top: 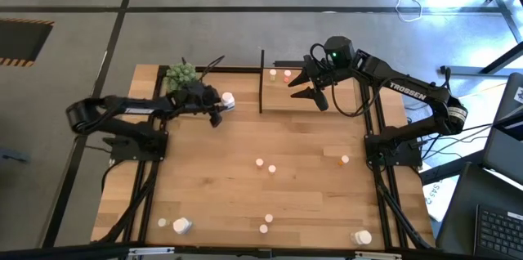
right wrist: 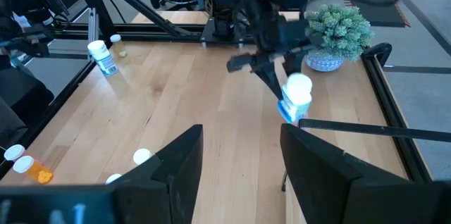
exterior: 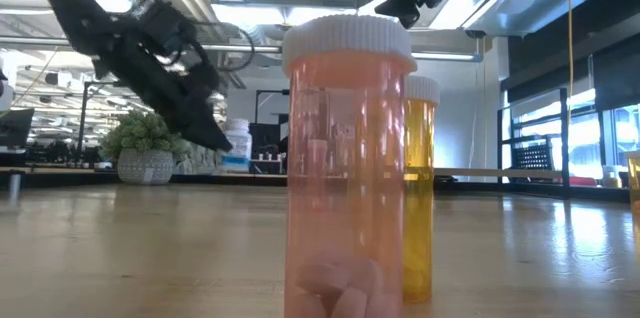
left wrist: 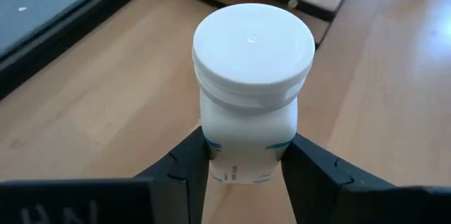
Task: Pick and place medicine bottles onto shelf by color
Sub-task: Put the top right white pill bottle on the shelf
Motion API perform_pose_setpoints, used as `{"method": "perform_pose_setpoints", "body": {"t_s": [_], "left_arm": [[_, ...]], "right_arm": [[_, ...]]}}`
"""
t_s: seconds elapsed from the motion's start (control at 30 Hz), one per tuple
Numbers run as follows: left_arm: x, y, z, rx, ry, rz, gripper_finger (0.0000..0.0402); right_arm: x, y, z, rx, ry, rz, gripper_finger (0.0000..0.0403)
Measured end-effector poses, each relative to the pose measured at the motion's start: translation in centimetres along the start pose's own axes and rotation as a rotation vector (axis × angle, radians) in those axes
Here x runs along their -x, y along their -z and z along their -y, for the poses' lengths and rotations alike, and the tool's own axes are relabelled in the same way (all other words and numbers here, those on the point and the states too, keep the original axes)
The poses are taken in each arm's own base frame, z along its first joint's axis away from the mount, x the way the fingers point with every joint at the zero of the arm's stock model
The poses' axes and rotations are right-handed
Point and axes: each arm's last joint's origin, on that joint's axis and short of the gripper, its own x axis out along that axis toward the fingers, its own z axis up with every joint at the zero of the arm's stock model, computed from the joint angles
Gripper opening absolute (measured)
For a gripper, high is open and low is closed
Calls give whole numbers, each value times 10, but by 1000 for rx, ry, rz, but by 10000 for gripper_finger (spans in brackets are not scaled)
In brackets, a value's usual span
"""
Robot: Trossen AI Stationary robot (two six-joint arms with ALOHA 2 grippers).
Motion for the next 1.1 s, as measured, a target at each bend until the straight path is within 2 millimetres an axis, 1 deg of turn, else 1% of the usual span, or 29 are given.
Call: {"method": "perform_pose_setpoints", "body": {"t_s": [0.13,0.2,0.47,0.6,0.73,0.8,0.93,1.1], "left_arm": [[21,-9,3,-4,23,13,140],[30,-19,6,-14,32,1,140],[59,-69,21,-154,25,-99,140],[74,-95,26,-166,28,-101,140],[88,-119,31,-184,-20,-59,140],[93,-127,34,-190,-36,-37,140],[98,-137,38,-201,-80,-1,140],[91,-137,46,-225,-101,-20,140]], "right_arm": [[0,0,0,0,0,0,193],[0,0,0,0,0,0,193],[0,0,0,0,0,0,193],[0,0,0,0,0,0,193],[0,-2,0,10,4,13,193],[0,-1,0,-19,0,11,193],[-1,-2,-1,-136,-2,12,193],[-2,-8,2,-200,88,56,193]]}}
